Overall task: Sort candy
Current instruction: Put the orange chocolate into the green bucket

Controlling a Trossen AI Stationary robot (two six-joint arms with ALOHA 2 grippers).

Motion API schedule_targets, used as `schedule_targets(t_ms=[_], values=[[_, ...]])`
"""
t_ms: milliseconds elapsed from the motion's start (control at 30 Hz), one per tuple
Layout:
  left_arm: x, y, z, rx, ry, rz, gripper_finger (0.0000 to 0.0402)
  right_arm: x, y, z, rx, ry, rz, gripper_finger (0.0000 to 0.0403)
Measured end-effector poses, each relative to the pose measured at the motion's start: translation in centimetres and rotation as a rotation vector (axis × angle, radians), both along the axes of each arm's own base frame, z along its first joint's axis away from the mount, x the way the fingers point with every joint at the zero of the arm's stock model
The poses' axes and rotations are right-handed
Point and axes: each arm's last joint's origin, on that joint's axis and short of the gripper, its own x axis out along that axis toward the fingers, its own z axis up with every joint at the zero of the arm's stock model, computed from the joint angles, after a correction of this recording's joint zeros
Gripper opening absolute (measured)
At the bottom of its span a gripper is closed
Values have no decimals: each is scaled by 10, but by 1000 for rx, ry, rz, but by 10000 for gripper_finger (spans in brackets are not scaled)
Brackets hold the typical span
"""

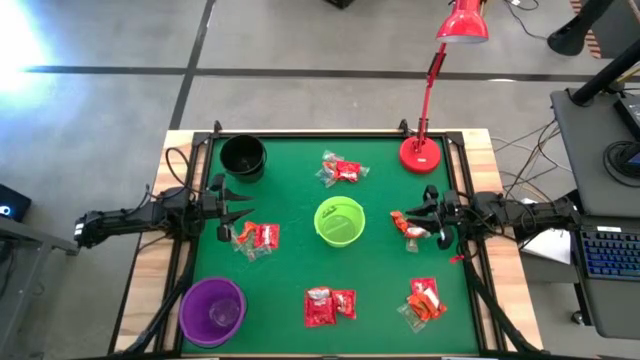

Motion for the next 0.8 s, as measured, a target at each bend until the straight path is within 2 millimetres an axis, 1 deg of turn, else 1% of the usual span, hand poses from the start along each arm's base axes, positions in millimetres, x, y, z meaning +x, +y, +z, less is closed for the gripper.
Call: schedule_targets(t_ms=[200, 433, 700, 800], values=[[0, 0, 0, 0, 0, 1, 126, 0, 0, 0, 52, 2, 2, 100], [0, 0, 1, -21, -16, 0, 126, 0, -1, 0, 55, 0, -32, 100], [0, 0, 3, -10, -28, 0, 126, 0, -5, 0, 71, -5, -176, 100], [0, 0, 3, -17, -28, 0, 126, 0, -5, 0, 72, -6, -183, 100]])
